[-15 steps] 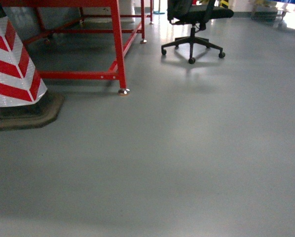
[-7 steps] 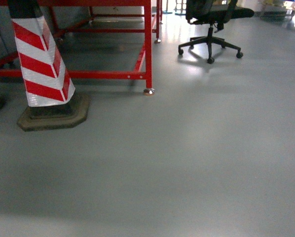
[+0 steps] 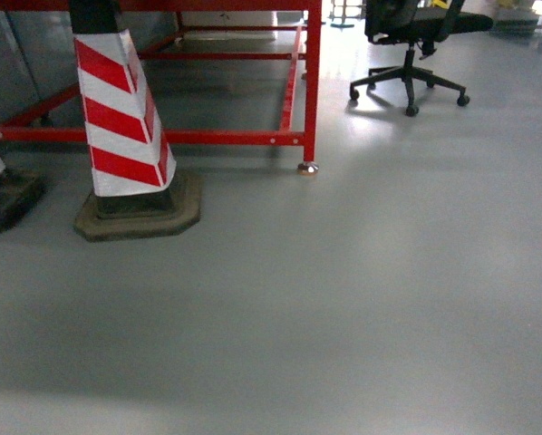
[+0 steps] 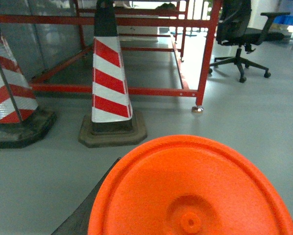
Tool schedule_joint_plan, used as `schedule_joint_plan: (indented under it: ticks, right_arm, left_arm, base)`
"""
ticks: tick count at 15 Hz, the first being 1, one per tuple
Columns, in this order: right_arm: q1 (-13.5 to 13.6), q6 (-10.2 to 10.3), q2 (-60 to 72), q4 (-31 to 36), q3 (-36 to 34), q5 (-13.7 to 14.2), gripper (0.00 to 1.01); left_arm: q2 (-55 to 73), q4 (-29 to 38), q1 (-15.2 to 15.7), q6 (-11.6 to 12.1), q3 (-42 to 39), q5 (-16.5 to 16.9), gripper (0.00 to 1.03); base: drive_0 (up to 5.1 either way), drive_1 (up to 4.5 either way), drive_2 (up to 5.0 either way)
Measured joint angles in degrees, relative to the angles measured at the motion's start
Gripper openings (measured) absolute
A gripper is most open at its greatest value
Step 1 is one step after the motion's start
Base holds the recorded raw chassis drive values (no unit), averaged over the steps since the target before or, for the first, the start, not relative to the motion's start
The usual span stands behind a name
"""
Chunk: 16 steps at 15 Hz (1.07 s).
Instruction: Pick capacitor and pack into box
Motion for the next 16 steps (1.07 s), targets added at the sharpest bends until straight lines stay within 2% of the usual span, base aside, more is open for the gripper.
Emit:
schedule_joint_plan:
  ticks: [16]
  right_arm:
    - [0.00,0.00,0.00,0.02,0.00,0.00,0.98]
  left_arm:
    - [0.00,0.02,0.00,0.00,0.00,-0.02,0.43]
  base:
    - [-4.9,2.43,2.4]
